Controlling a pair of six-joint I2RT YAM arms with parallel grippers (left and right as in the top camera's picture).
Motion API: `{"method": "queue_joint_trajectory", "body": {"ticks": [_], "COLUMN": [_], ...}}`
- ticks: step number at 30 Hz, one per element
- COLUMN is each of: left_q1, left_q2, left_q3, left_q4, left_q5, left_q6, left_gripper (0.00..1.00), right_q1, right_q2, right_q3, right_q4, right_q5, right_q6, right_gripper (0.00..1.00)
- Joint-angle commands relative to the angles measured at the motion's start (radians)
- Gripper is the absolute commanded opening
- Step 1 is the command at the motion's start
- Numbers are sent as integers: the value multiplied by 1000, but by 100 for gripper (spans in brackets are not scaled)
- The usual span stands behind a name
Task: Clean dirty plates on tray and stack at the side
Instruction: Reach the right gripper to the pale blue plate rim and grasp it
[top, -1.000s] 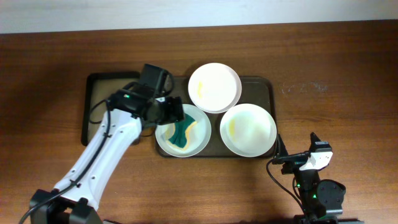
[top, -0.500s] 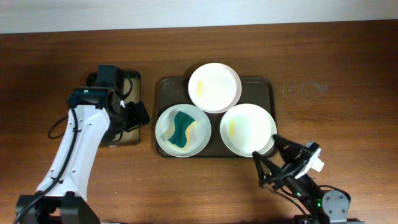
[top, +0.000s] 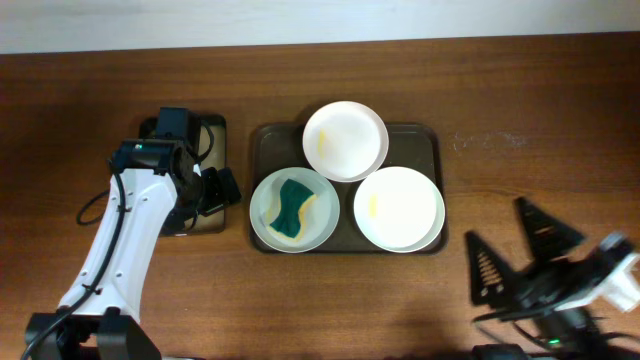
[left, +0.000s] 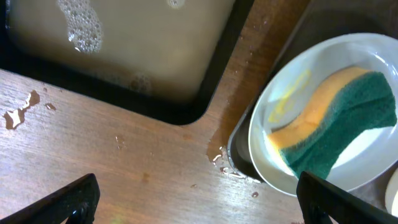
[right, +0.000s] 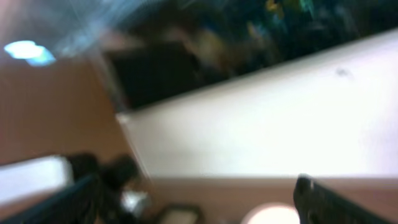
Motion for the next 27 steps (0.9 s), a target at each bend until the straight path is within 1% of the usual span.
{"method": "queue_joint_trajectory", "body": {"ticks": [1, 2, 3, 6, 7, 8, 9, 10, 12, 13, 14, 15, 19, 21, 23, 24, 26, 27], "left_q1": [0, 0, -1, -2, -2, -2, -2, -2, -2, -2, -2, -2, -2, -2, -2, -2, -2, -2], "left_q2": [0, 0, 0, 0, 0, 0, 0, 0, 0, 0, 0, 0, 5, 9, 9, 9, 9, 9], "left_q3": [6, 6, 6, 6, 6, 6, 6, 6, 6, 6, 6, 6, 5, 5, 5, 5, 5, 5], "left_q4": [0, 0, 0, 0, 0, 0, 0, 0, 0, 0, 0, 1, 16, 20, 20, 19, 19, 19], "left_q5": [4, 4, 3, 3, 3, 3, 3, 3, 3, 3, 3, 3, 3, 3, 3, 3, 3, 3], "left_q6": [12, 12, 12, 13, 13, 13, 13, 13, 13, 13, 13, 13, 13, 12, 13, 13, 13, 13], "left_gripper": [99, 99, 99, 99, 99, 99, 100, 99, 99, 99, 100, 100, 100, 100, 100, 100, 99, 99], "right_q1": [-3, -2, -1, -1, -1, -1, -1, 2, 38, 65, 98, 145, 336, 417, 481, 501, 536, 545], "right_q2": [285, 382, 488, 665, 724, 773, 814, 867, 970, 1009, 1045, 1089, 1248, 1336, 1434, 1474, 1571, 1609], "right_q3": [360, 467, 575, 718, 746, 747, 746, 745, 745, 745, 745, 744, 744, 744, 744, 744, 744, 744], "right_q4": [-297, -419, -535, -689, -726, -722, -720, -725, -747, -756, -763, -768, -763, -754, -749, -748, -745, -737], "right_q5": [169, 163, 110, -151, -254, -325, -370, -414, -408, -381, -339, -264, 118, 266, 352, 376, 416, 418], "right_q6": [-319, -328, -327, -328, -327, -327, -327, -328, -328, -328, -327, -325, -193, -120, -57, -30, 46, 67], "right_gripper": [98, 98, 98, 100, 93, 77, 63, 59, 59, 57, 53, 52, 52, 52, 52, 49, 38, 38]}}
